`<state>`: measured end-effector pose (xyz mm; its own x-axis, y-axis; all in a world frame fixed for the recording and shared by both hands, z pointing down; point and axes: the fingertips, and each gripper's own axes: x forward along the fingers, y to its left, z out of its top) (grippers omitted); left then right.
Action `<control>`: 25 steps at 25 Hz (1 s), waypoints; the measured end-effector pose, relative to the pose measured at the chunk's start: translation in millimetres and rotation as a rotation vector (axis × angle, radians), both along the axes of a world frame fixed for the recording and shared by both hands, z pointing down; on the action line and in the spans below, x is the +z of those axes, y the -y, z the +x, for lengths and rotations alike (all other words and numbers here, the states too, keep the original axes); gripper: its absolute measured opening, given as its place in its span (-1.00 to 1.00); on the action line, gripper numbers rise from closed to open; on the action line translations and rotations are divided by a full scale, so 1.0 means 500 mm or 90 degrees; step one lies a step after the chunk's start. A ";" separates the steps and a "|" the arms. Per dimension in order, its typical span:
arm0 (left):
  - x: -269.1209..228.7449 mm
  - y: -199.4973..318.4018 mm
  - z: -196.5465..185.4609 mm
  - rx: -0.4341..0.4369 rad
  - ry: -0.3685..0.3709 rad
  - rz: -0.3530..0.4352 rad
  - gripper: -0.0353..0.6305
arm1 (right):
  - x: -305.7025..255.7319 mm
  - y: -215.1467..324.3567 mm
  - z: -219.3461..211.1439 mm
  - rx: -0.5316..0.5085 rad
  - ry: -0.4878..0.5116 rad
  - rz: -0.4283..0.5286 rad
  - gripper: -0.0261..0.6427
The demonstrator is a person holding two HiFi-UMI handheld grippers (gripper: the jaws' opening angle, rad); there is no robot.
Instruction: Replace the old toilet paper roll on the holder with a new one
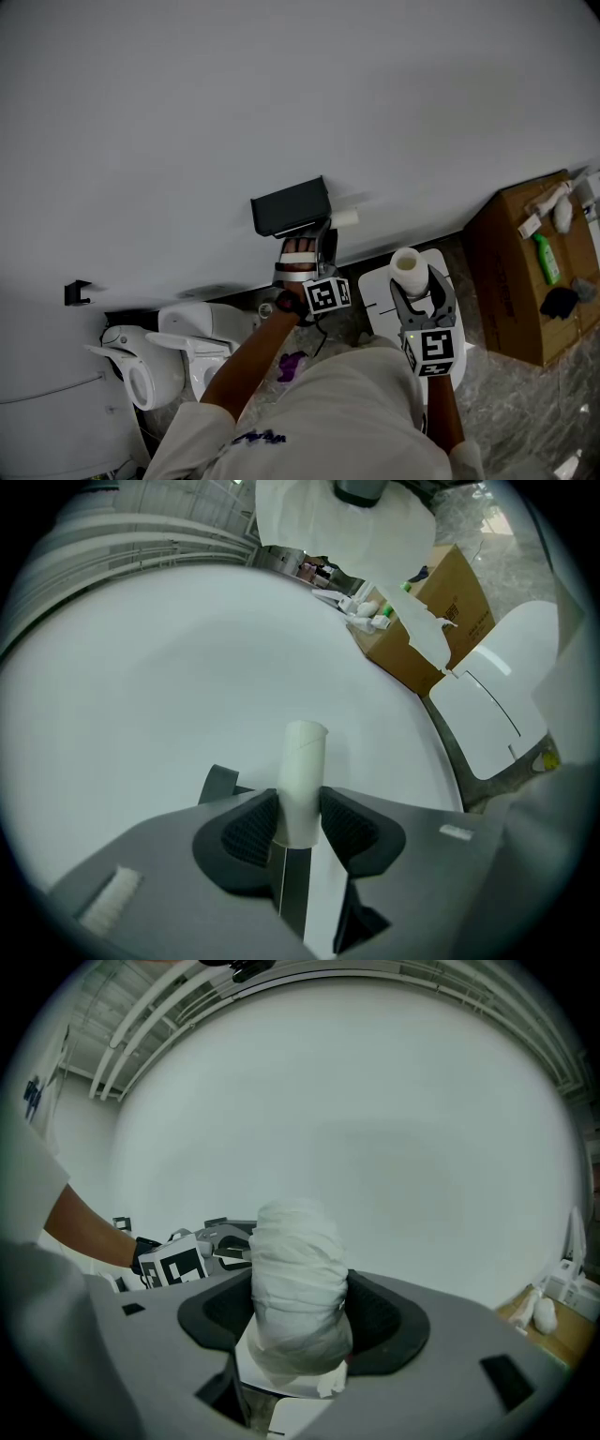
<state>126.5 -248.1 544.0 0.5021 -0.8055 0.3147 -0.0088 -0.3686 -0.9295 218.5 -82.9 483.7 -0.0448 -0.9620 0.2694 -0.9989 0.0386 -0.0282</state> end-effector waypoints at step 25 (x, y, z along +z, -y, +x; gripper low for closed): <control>-0.005 -0.019 0.045 0.031 -0.008 -0.003 -0.45 | 0.019 -0.029 0.017 0.031 0.011 -0.015 -0.03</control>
